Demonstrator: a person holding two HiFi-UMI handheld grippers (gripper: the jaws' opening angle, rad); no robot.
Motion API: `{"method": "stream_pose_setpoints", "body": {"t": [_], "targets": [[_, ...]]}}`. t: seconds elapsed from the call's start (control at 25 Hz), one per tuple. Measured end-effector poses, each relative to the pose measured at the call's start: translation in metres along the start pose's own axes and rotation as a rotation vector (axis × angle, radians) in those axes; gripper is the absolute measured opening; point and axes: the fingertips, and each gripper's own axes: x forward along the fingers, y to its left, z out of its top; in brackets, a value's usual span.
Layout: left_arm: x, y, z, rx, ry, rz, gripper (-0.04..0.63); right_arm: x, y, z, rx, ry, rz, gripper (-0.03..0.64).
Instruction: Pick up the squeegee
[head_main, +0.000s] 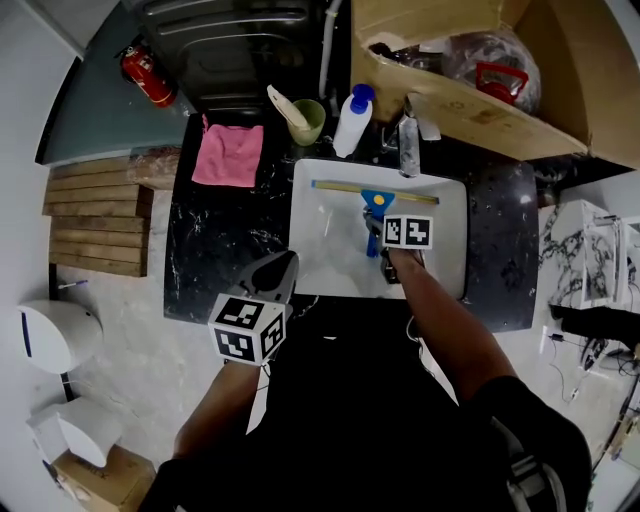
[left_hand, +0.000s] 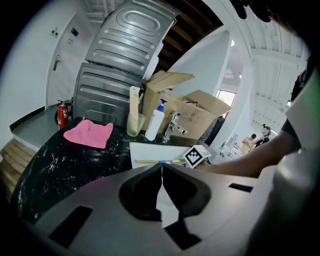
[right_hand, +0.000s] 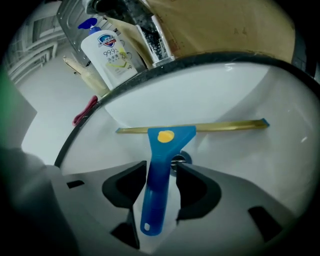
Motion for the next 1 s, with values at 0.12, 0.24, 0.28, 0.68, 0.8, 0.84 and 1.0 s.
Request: {"method": "stream_pose_setpoints", "body": {"t": [0.12, 0.24, 0.28, 0.68, 0.8, 0.84, 1.0], "targets": [[-0.004, 0.001, -0.002, -0.006, 0.003, 0.005, 0.018, 0.008, -0.002, 0.002, 0.017, 0.010, 0.014, 0.196], [-0.009, 0.000, -0.006, -0.017, 0.002, 0.012, 0.018, 0.015, -0.001, 0.000, 0.030, 0.024, 0.025, 0.194], [-0.011, 0.000, -0.006, -0.021, 0.001, 0.014, 0.018, 0.017, -0.001, -0.001, 0.036, 0.030, 0.026, 0.193], [-0.025, 0.000, -0.009, -0.013, -0.003, 0.019, 0.017, 0.020, 0.000, 0.003, 0.062, 0.005, 0.011, 0.137], [-0.029, 0.002, -0.008, -0.014, -0.008, 0.013, 0.018, 0.014, 0.003, 0.007, 0.102, -0.025, 0.041, 0.133], [-0.029, 0.002, -0.007, -0.012, -0.008, 0.009, 0.018, 0.010, 0.005, 0.010, 0.117, -0.041, 0.054, 0.133], [-0.031, 0.001, -0.007, -0.001, -0.009, -0.014, 0.018, -0.006, 0.010, 0.015, 0.135, -0.094, 0.079, 0.132]]}}
